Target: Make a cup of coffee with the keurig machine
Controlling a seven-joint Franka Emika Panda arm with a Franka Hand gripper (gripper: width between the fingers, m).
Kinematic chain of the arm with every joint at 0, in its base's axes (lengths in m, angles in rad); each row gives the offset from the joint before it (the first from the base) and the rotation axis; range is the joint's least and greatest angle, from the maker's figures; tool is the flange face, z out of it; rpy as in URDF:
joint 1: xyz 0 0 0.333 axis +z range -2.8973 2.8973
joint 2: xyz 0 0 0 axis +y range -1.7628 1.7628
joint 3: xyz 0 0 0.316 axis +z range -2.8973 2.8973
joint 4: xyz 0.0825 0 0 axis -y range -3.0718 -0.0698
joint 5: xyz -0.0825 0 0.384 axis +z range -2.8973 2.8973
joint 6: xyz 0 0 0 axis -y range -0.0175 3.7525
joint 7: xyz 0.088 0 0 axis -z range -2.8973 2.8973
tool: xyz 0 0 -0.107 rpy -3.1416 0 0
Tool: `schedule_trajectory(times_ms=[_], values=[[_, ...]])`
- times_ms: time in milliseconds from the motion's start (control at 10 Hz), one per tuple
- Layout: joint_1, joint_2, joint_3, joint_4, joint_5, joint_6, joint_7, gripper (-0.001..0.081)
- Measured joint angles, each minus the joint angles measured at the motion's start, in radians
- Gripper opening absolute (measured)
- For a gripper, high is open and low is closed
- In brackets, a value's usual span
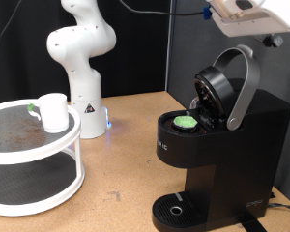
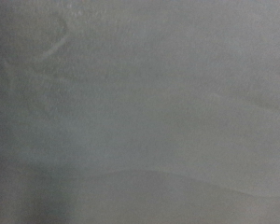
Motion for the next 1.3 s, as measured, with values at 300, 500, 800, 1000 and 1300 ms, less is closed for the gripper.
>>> schedule_trajectory(times_ms=[300, 500, 800, 1000, 1300], values=[[-0.008, 0.002, -0.005, -0.025, -0.006, 0.035, -0.009, 0.0012], [-0.018, -0.006, -0.017, -0.044, -0.006, 0.027, -0.034, 0.0004], [-0.035, -0.047, -0.052, -0.073, -0.005, -0.044, -0.071, 0.0], [-0.051, -0.078, -0.074, -0.099, -0.011, -0.075, -0.087, 0.0], [-0.086, -0.103, -0.105, -0.142, -0.062, -0.092, -0.102, 0.0]])
